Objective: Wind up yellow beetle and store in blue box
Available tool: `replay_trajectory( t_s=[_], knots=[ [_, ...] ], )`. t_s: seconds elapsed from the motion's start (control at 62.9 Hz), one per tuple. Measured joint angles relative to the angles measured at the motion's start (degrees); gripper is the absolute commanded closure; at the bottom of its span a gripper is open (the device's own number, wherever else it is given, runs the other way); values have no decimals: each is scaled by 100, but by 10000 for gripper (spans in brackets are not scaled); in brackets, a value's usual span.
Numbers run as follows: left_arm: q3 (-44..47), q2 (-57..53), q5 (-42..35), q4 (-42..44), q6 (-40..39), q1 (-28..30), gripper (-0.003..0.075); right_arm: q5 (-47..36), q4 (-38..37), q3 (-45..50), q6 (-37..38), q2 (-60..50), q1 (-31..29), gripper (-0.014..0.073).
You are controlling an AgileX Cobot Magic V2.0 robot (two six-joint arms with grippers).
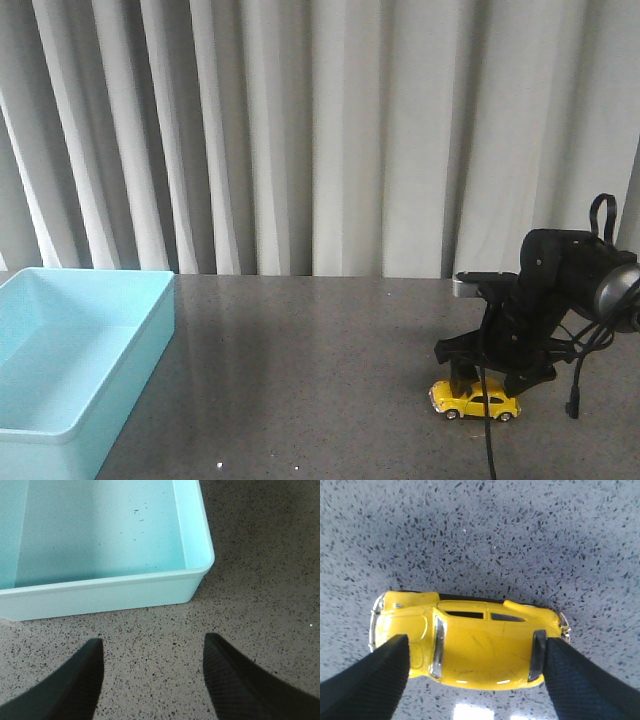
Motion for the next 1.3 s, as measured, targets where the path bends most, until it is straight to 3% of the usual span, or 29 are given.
replay_trajectory(
  t_s=[0.223,1.082,1.305],
  knots=[
    [0,0,37,0,0,0,286,108,541,-16,-73,130,-379,54],
    [0,0,142,0,0,0,286,159,594,-24,-750,130,-1869,54],
    [0,0,142,0,0,0,286,106,750,5,-1202,81,-1976,54]
  ],
)
